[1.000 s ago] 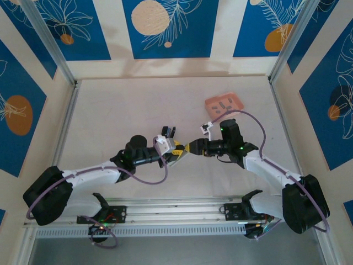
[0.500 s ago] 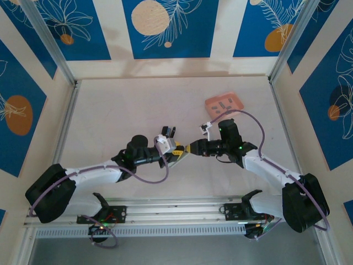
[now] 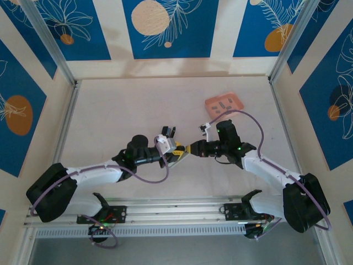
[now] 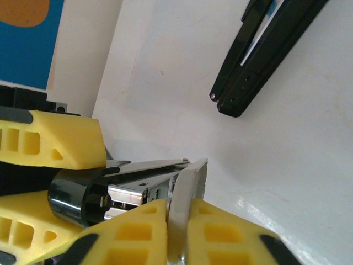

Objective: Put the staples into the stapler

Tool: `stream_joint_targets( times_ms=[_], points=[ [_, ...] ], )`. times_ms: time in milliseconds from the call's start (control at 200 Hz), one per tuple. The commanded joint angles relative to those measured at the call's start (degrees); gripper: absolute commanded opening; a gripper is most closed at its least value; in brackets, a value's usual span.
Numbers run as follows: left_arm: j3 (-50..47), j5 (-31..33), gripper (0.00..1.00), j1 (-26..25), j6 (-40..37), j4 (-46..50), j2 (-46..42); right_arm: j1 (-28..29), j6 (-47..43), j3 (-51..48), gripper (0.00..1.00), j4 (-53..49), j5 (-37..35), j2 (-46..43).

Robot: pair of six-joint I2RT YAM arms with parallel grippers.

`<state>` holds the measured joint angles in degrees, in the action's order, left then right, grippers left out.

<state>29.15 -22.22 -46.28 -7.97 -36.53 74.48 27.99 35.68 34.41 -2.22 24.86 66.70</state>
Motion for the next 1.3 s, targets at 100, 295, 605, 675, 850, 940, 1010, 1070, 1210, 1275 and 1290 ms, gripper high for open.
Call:
stream_joint_targets(
  times_ms=[100,295,605,675,850,940,1010,1070,1210,1275,1290],
  points=[
    [1.32,0.73,0.20,0.14,-1.19,-3.44,-1.39,2.79,-2.01,3.26,0.00,-5.30,-9.42,-4.29],
    [1.00,3.86,0.52,0.12,-3.58,1.52,-3.73,8.11,-2.55,6.36,0.00,-12.32,-24.13,-7.42],
    [2.40,3.03,0.60,0.09,-7.63,10.63,-4.80,16.44,-3.60,10.20,0.00,-15.42,-36.79,-6.55],
    [3.21,2.05,0.61,0.14,-8.16,12.19,-4.07,17.55,-3.65,11.15,0.00,-15.75,-37.65,-5.82],
    [4.36,0.72,0.59,0.00,-8.49,12.34,-2.20,18.86,-4.38,11.59,0.00,-13.94,-36.15,-4.38],
    [5.25,0.10,0.52,0.02,-8.77,12.88,-1.32,18.86,-4.46,11.29,0.00,-13.00,-34.87,-4.43],
    [5.49,-0.51,0.47,0.01,-8.84,13.07,-0.77,18.86,-4.47,11.38,0.00,-13.01,-34.45,-4.71],
    [5.65,-0.68,0.47,-0.02,-8.89,13.02,-0.49,18.82,-4.64,11.38,0.00,-12.99,-34.18,-5.07],
    [5.66,-0.77,0.50,-0.03,-8.82,12.64,-0.13,18.77,-5.16,11.29,0.00,-13.00,-33.31,-5.94],
    [5.87,-0.97,0.47,-0.02,-8.83,12.83,-0.03,18.68,-5.37,11.29,0.00,-12.92,-32.92,-6.05],
    [5.92,-0.92,0.46,-0.02,-8.90,12.86,0.11,18.68,-5.50,11.33,0.00,-12.86,-32.80,-6.10]
  ],
)
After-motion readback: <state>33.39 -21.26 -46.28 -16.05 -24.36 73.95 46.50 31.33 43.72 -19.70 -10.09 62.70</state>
